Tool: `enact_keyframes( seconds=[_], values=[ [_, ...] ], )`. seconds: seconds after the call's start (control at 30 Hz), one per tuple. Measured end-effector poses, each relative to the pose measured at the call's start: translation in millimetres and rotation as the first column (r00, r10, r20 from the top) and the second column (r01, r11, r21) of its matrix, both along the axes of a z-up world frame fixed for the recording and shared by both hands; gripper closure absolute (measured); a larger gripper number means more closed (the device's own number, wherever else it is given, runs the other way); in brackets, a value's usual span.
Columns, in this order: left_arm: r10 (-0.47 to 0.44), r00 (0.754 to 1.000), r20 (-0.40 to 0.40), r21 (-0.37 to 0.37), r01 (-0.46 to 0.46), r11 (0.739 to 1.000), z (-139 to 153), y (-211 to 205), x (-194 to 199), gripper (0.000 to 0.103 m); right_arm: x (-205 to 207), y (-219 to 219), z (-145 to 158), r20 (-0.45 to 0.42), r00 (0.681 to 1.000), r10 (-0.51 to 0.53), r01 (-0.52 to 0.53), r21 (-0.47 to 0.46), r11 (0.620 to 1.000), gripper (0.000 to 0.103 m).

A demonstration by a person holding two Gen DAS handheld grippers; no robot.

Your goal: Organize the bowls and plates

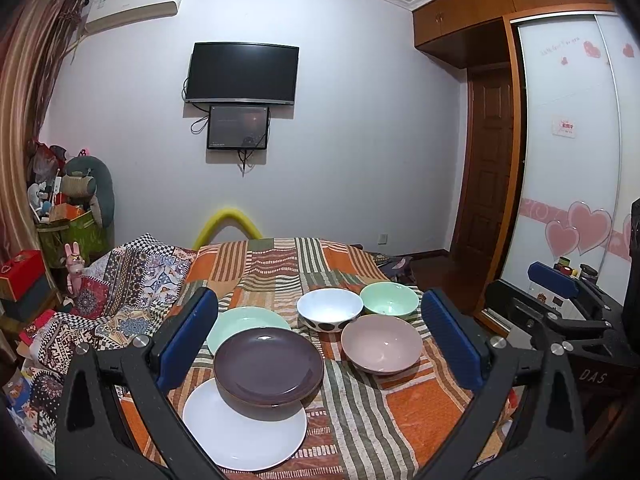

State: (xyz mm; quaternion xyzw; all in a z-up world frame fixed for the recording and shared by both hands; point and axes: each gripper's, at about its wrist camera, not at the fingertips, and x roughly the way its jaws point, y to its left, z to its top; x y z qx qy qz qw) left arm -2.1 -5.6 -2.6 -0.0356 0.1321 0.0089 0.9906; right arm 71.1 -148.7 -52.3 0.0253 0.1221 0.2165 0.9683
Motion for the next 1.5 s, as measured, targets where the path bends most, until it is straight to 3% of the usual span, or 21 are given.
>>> enact_keyframes(
  seconds=[0.4,0.6,0.73,0.83,0.87,1.07,1.2,1.27,1.5],
  values=[
    [-0.005,1.000,-0.008,-0.005,0.005,1.000,-5.3,9.0,4.7,0.000,8.4,6.0,-3.5,-0.038,0.999,0.020,-0.019,0.018,1.000,0.001],
    [-0.036,0.997,-0.075,-0.048,0.032,0.998,-14.6,26.6,22.6,0.000,19.9,14.5,-14.9,-0.084,0.996,0.035,-0.033,0.023,0.999,0.001],
    [-0.007,0.994,-0.111,-0.048,0.001,0.999,-25.1,41.9,36.4,0.000,31.1,24.0,-27.0,-0.121,0.992,0.042,-0.041,0.010,0.999,0.001],
    [0.004,0.989,-0.146,-0.059,-0.012,0.998,-34.5,56.5,50.0,0.006,39.6,28.4,-34.1,-0.155,0.987,0.049,-0.048,0.006,0.999,0.009],
    [0.003,0.987,-0.164,-0.063,-0.013,0.998,-38.5,62.6,55.2,0.012,45.8,31.6,-39.0,-0.180,0.982,0.056,-0.056,0.003,0.998,0.013],
    [0.047,0.958,-0.284,-0.069,-0.069,0.995,-70.6,100.9,94.7,0.021,71.9,44.9,-65.5,-0.285,0.956,0.070,-0.082,-0.030,0.996,0.029],
    [0.041,0.925,-0.377,-0.102,-0.085,0.991,-98.7,131.4,123.6,0.034,88.4,55.7,-84.3,-0.352,0.933,0.077,-0.099,-0.046,0.994,0.037],
    [0.037,0.908,-0.417,-0.117,-0.095,0.989,-111.3,143.8,136.7,0.037,99.1,61.4,-96.0,-0.394,0.915,0.085,-0.114,-0.051,0.992,0.045],
    [0.000,0.848,-0.529,-0.147,-0.092,0.985,-162.8,170.4,172.1,0.052,127.3,78.2,-131.4,-0.511,0.854,0.099,-0.155,-0.068,0.985,0.058]
  ],
)
